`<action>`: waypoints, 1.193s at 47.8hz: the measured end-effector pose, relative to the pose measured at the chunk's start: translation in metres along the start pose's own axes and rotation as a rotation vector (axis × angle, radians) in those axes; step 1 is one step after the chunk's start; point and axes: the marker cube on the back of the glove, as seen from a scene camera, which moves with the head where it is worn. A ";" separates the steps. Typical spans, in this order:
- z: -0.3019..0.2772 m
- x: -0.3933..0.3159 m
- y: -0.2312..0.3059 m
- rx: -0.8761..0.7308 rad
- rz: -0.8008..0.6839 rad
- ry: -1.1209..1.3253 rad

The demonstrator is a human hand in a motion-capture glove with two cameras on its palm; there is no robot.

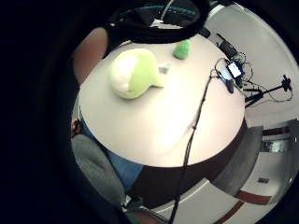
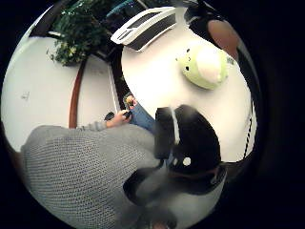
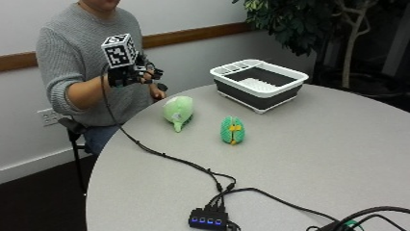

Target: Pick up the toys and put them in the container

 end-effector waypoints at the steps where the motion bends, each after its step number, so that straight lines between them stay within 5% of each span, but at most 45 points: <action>1: 0.000 -0.001 0.000 0.000 0.000 0.002; 34: 0.001 0.010 -0.030 -0.037 0.003 0.001; 41: -0.002 0.022 -0.089 -0.037 -0.022 0.003; 57: -0.007 0.133 -0.289 -0.099 0.173 0.060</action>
